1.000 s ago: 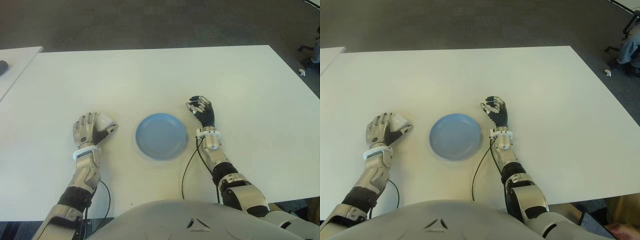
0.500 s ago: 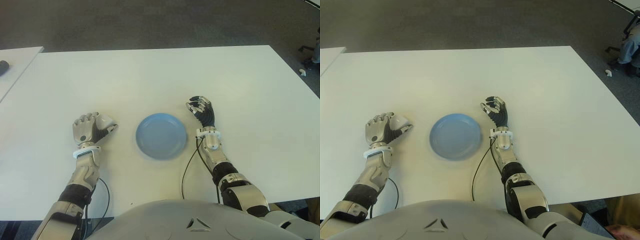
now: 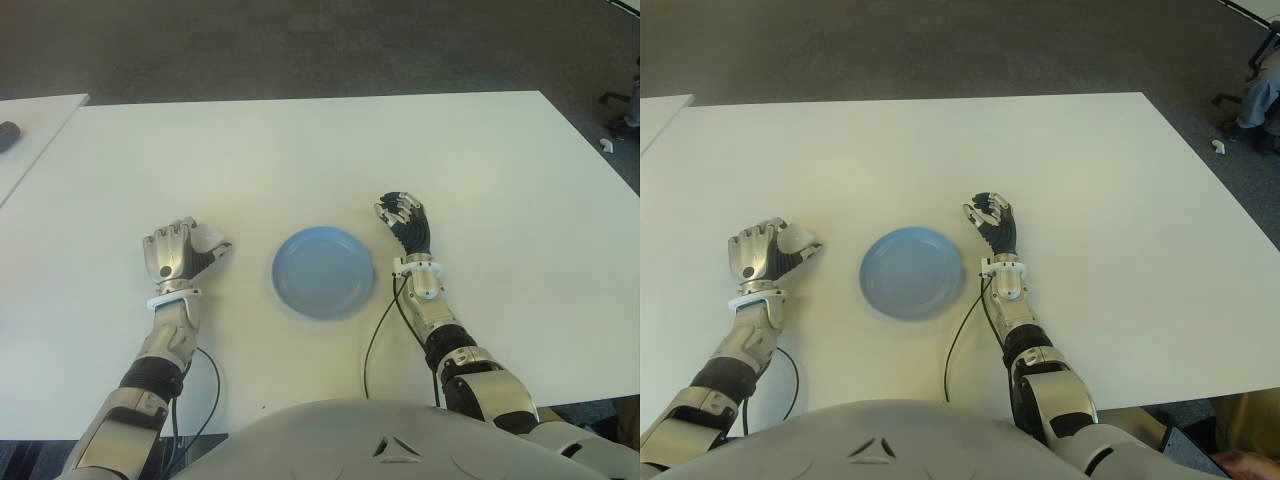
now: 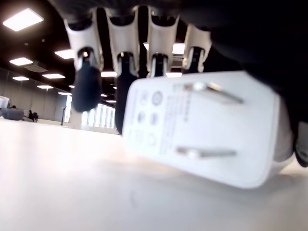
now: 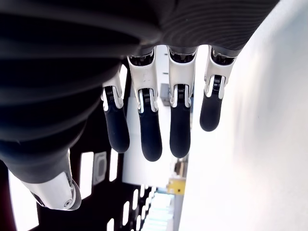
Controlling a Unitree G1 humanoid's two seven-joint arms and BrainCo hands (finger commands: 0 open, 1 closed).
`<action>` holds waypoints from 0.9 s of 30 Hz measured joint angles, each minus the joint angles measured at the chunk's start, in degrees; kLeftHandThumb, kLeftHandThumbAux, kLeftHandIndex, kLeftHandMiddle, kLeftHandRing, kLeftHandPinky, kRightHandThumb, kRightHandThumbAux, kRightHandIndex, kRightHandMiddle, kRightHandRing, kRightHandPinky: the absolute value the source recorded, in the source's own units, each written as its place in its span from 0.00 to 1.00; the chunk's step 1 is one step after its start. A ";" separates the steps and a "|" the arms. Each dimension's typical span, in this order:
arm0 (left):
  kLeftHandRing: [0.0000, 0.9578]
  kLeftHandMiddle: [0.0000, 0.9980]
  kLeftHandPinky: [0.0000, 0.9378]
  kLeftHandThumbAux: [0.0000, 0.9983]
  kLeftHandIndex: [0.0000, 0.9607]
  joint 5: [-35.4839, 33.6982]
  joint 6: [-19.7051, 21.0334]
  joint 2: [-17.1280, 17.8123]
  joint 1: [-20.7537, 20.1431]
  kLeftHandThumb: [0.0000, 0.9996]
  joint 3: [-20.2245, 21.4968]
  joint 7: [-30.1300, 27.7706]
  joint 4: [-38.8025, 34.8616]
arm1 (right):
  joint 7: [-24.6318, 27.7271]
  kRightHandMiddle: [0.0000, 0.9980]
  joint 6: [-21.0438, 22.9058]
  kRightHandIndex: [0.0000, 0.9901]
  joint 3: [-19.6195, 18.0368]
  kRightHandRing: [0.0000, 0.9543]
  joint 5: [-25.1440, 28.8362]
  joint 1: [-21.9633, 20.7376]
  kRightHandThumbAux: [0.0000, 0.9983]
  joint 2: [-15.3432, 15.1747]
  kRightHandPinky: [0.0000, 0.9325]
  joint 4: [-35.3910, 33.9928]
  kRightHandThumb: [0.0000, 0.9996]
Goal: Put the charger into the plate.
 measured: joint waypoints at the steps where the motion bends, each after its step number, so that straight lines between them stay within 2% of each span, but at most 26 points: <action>1: 0.89 0.86 0.91 0.69 0.46 -0.17 -0.28 0.02 0.00 0.75 0.09 0.01 0.03 | 0.10 0.40 0.00 0.36 -0.12 0.36 0.03 0.01 0.65 0.02 0.28 0.00 0.00; 11: 0.90 0.87 0.92 0.69 0.46 -2.58 -3.04 0.13 0.53 0.75 1.32 -0.03 -0.44 | 2.20 0.40 0.00 0.36 -1.46 0.35 0.74 0.08 0.64 0.31 0.27 0.01 0.00; 16: 0.90 0.87 0.91 0.69 0.46 -4.10 -3.02 0.16 2.04 0.75 2.46 -1.11 -2.92 | 3.61 0.39 -0.27 0.36 -2.11 0.34 1.43 0.03 0.64 0.53 0.27 0.01 0.00; 27: 0.89 0.87 0.90 0.70 0.46 -5.92 -0.24 -2.97 9.03 0.75 2.29 -7.56 -18.68 | 5.04 0.39 -0.52 0.36 -3.57 0.32 2.18 -0.08 0.63 0.62 0.26 0.28 0.00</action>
